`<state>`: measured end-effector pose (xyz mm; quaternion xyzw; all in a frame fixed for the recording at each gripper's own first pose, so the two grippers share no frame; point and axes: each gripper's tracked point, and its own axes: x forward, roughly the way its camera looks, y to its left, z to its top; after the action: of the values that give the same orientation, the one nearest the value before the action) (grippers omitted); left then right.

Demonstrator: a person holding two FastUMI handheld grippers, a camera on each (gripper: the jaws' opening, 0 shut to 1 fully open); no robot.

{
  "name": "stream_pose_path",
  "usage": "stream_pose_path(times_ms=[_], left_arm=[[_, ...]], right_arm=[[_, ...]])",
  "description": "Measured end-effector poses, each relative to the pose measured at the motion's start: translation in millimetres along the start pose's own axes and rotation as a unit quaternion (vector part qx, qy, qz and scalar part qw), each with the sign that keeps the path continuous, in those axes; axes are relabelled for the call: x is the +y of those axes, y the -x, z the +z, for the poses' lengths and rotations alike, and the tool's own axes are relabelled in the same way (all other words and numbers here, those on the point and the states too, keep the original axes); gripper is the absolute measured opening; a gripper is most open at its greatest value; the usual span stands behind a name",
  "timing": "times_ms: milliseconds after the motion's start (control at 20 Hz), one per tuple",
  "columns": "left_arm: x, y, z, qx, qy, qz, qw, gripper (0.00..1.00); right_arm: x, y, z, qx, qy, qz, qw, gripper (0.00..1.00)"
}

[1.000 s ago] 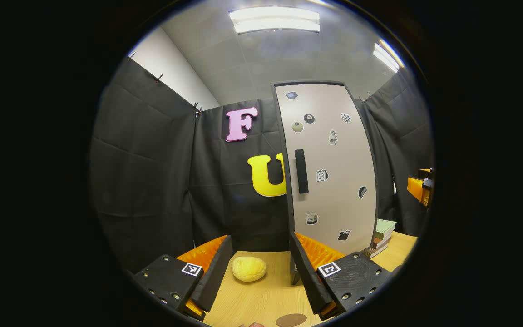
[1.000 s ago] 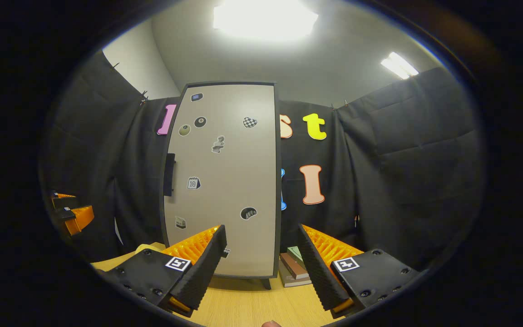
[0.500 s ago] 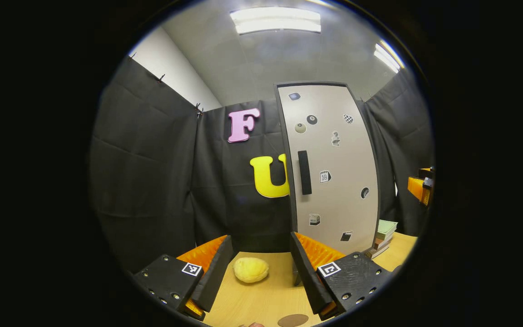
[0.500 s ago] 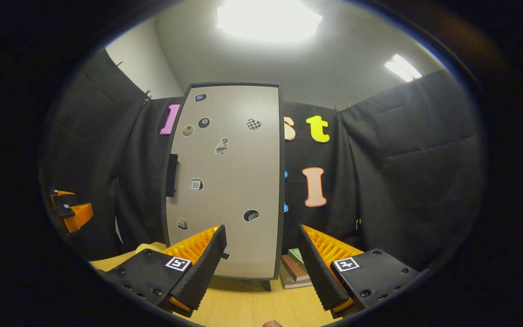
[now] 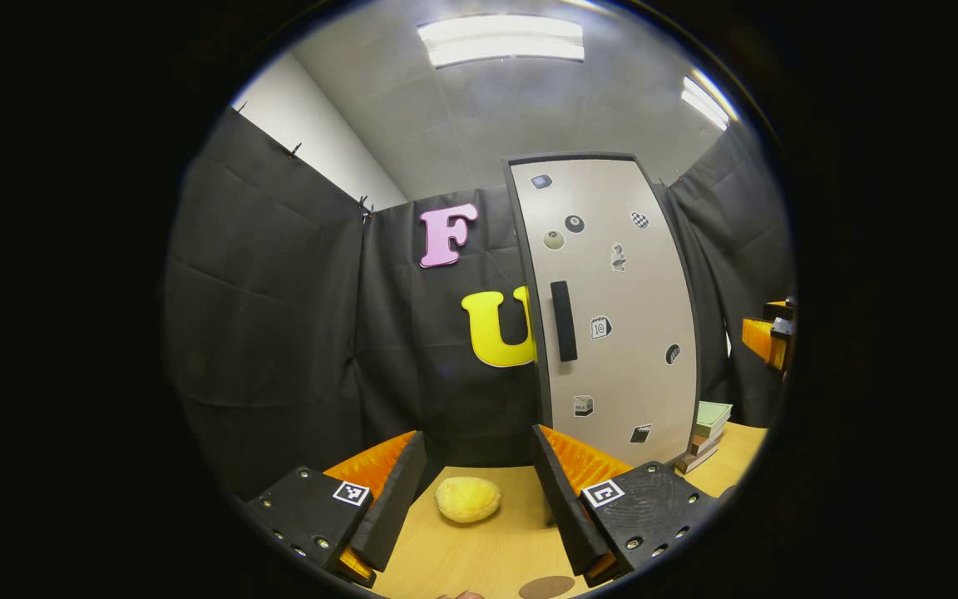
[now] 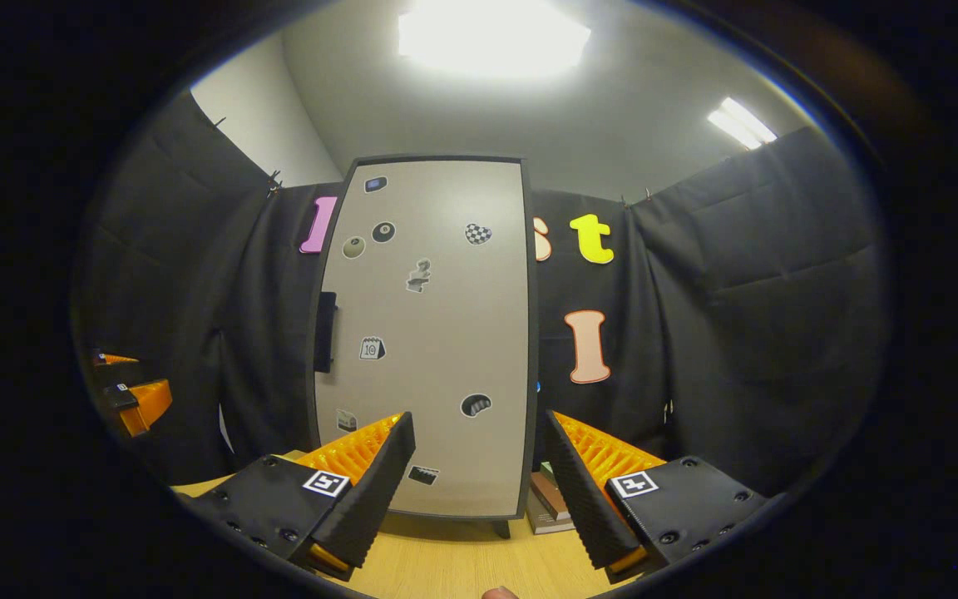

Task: Open the cabinet door with the right hand, grasp the bottle in the cabinet with the left hand and place it on the coaster, then close the cabinet door with the right hand.

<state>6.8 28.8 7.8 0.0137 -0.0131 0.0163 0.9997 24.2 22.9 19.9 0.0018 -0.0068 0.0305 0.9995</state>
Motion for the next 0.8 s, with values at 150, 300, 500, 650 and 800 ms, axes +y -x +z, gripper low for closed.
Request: stream_pose_path(times_ms=[150, 300, 500, 650, 800], left_arm=[[9.4, 1.3, -0.5, -0.001, 0.0, 0.007, 1.0, 0.72], [21.7, 2.6, -2.4, 0.0, -0.003, 0.017, 1.0, 0.74], [40.6, 7.4, -7.7, 0.001, -0.013, 0.036, 0.999, 0.74], [56.3, 12.8, -15.4, 0.007, -0.019, 0.05, 0.999, 0.75], [73.9, 17.0, -24.3, 0.018, -0.018, 0.064, 0.998, 0.74]], right_arm=[[11.0, -7.6, 9.8, -0.006, -0.009, 0.014, 1.0, 0.97], [22.7, -20.0, 19.6, -0.014, -0.007, 0.029, 0.999, 0.98], [43.5, -38.5, 33.8, -0.02, -0.007, 0.044, 0.999, 0.97], [63.5, -53.4, 46.8, -0.031, 0.001, 0.058, 0.998, 0.97], [89.2, -69.8, 60.0, -0.038, 0.004, 0.076, 0.996, 0.98]])
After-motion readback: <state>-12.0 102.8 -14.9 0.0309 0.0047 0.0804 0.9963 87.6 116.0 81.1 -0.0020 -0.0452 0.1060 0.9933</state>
